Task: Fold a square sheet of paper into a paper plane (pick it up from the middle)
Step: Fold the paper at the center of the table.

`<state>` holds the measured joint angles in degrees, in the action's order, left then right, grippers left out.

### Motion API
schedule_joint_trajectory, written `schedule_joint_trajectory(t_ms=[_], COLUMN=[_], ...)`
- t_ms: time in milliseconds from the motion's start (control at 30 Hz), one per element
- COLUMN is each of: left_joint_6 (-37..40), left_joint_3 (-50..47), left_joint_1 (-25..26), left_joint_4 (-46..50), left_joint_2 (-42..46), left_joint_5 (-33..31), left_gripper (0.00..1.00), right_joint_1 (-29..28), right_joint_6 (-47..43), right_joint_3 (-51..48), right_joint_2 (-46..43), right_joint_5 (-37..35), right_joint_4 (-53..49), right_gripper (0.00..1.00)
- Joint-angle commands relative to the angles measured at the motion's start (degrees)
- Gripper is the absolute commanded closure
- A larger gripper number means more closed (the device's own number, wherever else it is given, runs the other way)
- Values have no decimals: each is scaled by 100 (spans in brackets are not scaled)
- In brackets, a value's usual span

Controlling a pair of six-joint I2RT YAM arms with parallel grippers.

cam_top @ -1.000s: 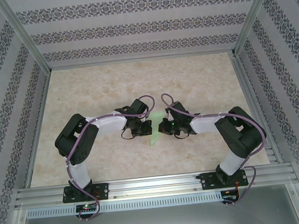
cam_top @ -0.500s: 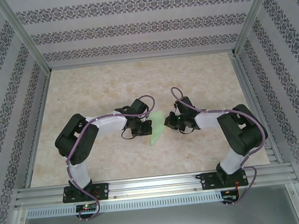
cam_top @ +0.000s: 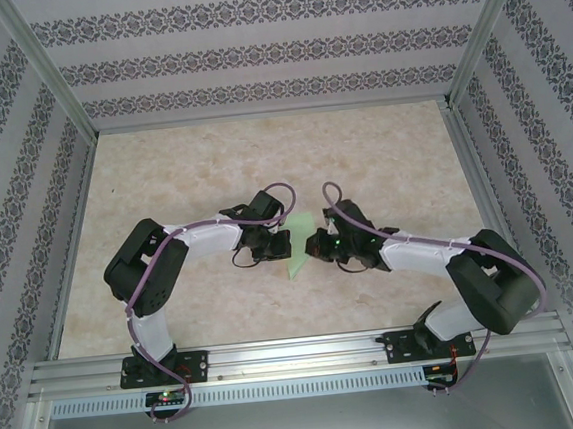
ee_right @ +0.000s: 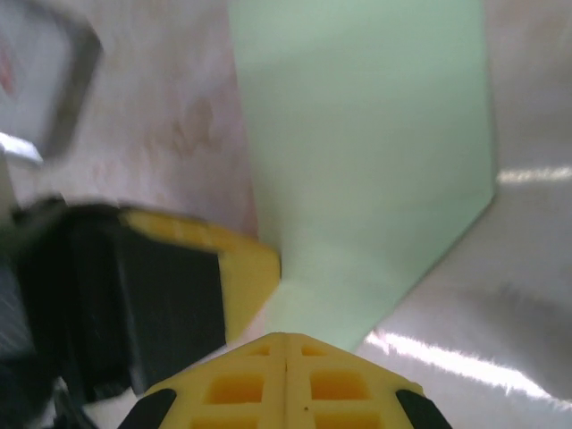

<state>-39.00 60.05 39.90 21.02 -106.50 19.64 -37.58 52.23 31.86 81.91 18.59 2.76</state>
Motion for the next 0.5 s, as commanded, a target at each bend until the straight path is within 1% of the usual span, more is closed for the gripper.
schedule_joint_trajectory(t_ms=[0,333,467], left_joint_6=[-84,-114,-110], left_joint_3=[-472,-529,-523], left_joint_1=[-39,-42,-44], left_joint_4=[530,465,465], left_joint_2=[-554,-558,-551], left_joint_5=[-950,-930,-920], left_gripper=[100,100,100], right_joint_1=[-247,-610,-641], right_joint_6=[388,607,579], right_joint_3=[-143,110,79], right_joint_2=[13,950,1075], right_joint_5=[58,336,360], right_joint_4=[523,1064,930], right_gripper=[100,100,100])
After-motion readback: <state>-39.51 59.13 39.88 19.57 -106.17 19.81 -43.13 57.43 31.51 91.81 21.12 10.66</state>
